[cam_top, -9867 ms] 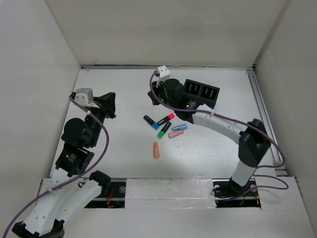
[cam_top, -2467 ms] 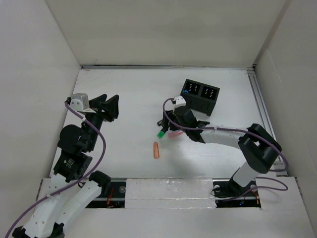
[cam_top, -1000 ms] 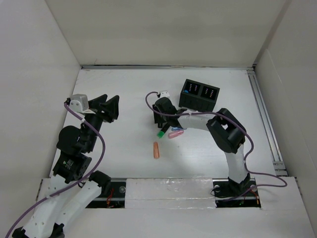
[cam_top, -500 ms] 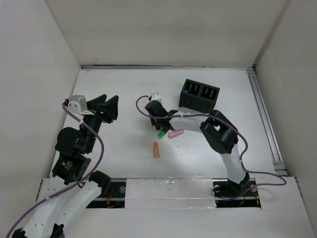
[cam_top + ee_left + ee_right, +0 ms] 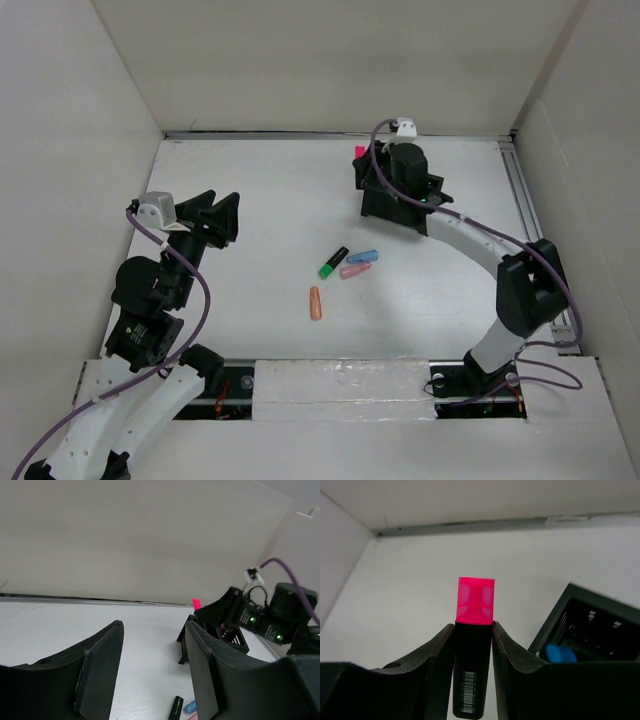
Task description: Organize the desk
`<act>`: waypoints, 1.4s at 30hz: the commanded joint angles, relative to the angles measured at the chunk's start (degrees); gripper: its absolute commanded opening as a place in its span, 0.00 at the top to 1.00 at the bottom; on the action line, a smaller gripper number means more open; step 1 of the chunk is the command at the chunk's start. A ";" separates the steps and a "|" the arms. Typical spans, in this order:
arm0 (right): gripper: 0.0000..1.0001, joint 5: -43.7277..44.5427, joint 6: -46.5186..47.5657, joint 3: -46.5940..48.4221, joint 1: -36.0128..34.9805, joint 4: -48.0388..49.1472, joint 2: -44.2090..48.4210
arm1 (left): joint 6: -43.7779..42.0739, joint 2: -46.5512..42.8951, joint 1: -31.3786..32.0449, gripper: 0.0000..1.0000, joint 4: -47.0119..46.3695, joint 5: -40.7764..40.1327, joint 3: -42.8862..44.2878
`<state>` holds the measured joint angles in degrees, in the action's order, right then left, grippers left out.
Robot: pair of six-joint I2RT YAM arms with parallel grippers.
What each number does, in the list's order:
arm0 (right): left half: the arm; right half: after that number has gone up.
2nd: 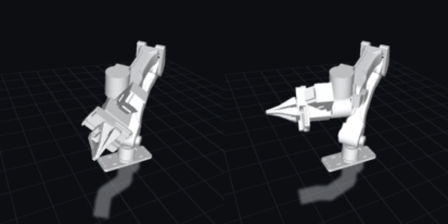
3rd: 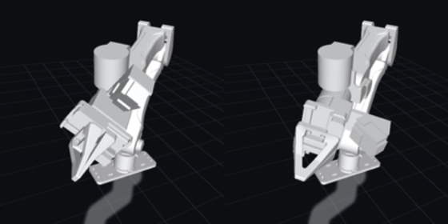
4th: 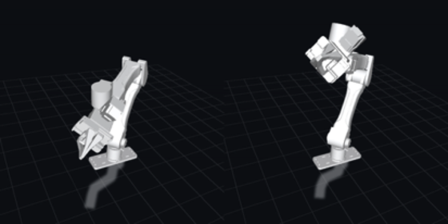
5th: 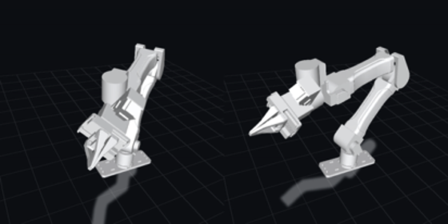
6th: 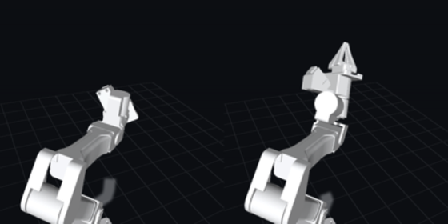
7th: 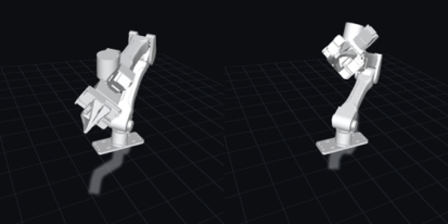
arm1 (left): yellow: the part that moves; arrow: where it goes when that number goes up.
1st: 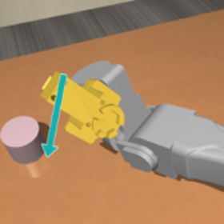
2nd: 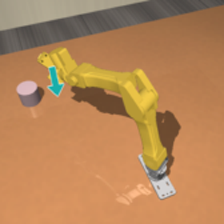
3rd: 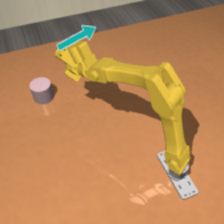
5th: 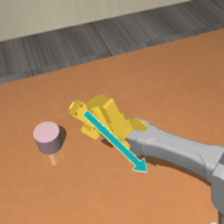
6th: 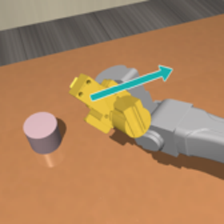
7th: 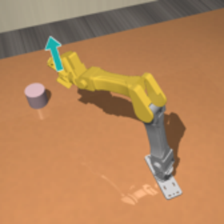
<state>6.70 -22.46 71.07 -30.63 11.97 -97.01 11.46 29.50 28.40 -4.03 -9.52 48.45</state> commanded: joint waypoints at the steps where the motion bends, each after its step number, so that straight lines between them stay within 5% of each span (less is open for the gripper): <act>1: 0.90 0.77 0.40 -1.02 3.28 4.29 2.61 | 0.31 0.21 0.07 0.51 -2.82 0.03 0.16; 11: 0.91 16.93 8.92 2.58 7.08 5.79 -2.04 | 0.05 0.21 0.07 0.52 -2.91 -0.06 0.07; 30: 0.77 24.94 15.08 5.05 4.27 5.79 -7.76 | 0.23 0.47 0.07 0.52 -3.00 0.29 -0.02; 34: 0.64 25.64 14.29 2.42 2.43 6.31 -6.79 | 0.23 0.47 0.07 0.51 -3.00 0.73 0.16; 37: 0.41 26.44 13.06 0.22 1.37 5.79 -3.55 | 0.31 0.47 0.07 0.52 -3.00 0.81 0.16; 42: 0.34 25.48 11.56 -1.37 0.14 4.47 1.20 | 0.31 0.47 0.07 0.52 -3.00 0.73 0.16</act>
<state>31.73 -9.34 70.48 -29.10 14.96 -101.89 11.46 29.78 28.40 -4.03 -9.43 48.45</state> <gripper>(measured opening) 0.656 0.484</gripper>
